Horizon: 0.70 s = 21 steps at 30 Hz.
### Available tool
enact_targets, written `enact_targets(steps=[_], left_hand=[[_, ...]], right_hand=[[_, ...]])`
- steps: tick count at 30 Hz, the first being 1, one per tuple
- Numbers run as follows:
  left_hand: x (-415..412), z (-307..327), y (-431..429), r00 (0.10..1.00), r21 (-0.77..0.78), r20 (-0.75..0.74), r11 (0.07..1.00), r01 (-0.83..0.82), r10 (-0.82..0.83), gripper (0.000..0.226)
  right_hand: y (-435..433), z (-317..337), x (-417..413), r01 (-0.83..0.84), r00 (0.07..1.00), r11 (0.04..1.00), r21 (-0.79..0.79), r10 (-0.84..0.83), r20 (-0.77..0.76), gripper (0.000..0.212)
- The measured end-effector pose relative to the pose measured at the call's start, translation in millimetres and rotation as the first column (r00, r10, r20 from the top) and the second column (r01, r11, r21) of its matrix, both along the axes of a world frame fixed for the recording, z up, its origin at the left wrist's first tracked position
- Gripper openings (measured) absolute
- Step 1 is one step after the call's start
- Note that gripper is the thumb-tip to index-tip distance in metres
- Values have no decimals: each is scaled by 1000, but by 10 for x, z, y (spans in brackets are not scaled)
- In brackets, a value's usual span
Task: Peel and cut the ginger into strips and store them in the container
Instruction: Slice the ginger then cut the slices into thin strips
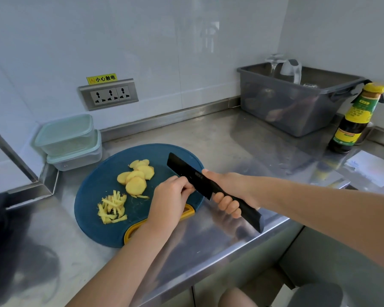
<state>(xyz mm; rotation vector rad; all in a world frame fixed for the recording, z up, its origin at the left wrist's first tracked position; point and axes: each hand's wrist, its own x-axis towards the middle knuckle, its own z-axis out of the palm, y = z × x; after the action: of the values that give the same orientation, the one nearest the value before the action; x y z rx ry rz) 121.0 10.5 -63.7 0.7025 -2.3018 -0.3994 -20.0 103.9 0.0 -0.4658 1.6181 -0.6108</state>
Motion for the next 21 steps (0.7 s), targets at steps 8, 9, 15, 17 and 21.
enact_targets(steps=[8,9,15,17,21], left_hand=[[13,9,-6,1000,44,-27,999,10,-9,9],[13,8,-9,1000,42,-27,999,8,-7,8],[15,7,4,1000,28,0,999,-18,18,7],[20,18,13,1000,21,7,999,-28,28,8],[22,31,17,1000,3,2,1000,-30,30,12]], right_hand=[[77,-21,-113,-49,994,997,-58,55,96,69],[73,15,-114,-59,995,996,-62,64,72,68],[43,161,-104,-113,993,993,-46,112,-40,69],[38,157,-86,-124,992,992,-30,123,-40,69],[49,132,-65,-128,991,992,-12,128,-41,69]])
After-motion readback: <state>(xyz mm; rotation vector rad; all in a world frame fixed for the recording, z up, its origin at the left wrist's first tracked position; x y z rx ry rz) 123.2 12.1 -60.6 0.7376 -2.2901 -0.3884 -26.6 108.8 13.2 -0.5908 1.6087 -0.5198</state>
